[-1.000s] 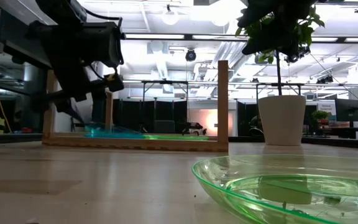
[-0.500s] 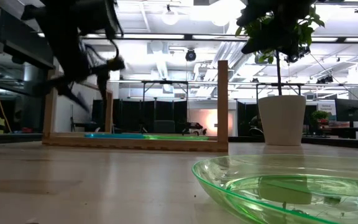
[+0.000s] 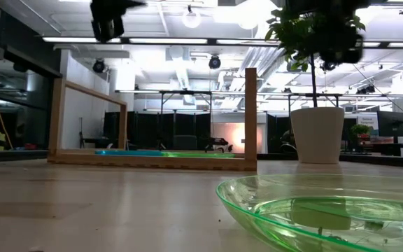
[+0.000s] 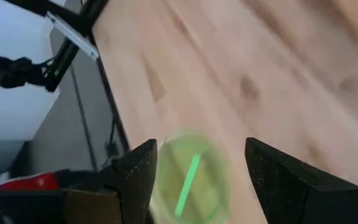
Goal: Place and stack plates onto a shelf
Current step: Stack the transparent green plate on top of the transparent green plate on the shelf
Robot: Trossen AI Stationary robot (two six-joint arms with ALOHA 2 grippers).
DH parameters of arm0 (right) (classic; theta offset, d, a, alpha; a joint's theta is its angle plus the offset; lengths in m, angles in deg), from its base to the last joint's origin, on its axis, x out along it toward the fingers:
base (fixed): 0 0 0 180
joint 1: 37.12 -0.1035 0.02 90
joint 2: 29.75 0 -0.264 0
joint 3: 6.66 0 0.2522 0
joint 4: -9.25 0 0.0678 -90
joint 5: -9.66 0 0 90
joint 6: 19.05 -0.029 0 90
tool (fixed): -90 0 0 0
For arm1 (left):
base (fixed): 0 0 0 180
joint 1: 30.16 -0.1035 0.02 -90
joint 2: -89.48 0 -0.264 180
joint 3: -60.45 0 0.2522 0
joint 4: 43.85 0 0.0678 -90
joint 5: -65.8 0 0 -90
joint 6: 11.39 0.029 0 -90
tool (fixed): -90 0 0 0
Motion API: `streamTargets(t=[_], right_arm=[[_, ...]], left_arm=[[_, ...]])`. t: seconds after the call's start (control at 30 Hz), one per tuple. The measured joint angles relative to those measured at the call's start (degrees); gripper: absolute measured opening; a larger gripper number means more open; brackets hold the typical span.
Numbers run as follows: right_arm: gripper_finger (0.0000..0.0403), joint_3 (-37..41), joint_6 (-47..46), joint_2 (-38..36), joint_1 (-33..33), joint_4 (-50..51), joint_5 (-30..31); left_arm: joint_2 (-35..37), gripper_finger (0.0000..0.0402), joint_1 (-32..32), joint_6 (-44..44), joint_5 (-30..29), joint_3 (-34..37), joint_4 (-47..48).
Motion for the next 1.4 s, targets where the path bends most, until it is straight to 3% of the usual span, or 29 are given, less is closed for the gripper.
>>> streamTargets(t=[0.2,0.47,0.77,1.0,1.13,1.4], right_arm=[[0.0228,0.37,-13.46,4.72,-6.95,0.37,-3.99],[0.0228,0.42,-36.12,18.73,-16.74,-6.53,-9.12],[0.0228,0.42,-50.86,28.43,-18.36,-14.42,-5.19],[0.0224,0.24,-53.76,30.39,-17.44,-15.95,-4.25],[0.0181,0.12,-53.34,30.47,-16.89,-12.74,-4.68],[0.0012,0.11,-50.45,31.82,-16.63,-9.91,-3.70]], left_arm=[[-0.49,0.0177,1.26,2.55,0.59,0.06,-2.14],[-0.58,0.0177,0.34,0.31,1.98,5.23,-7.83],[-0.56,0.0175,0.34,0.21,1.91,6.38,-7.74],[-0.56,0.0174,0.34,0.23,1.89,6.36,-7.50],[-0.56,0.0174,0.34,0.30,1.07,6.34,-7.27],[-0.56,0.0174,-0.63,0.75,-1.28,6.32,-7.41]])
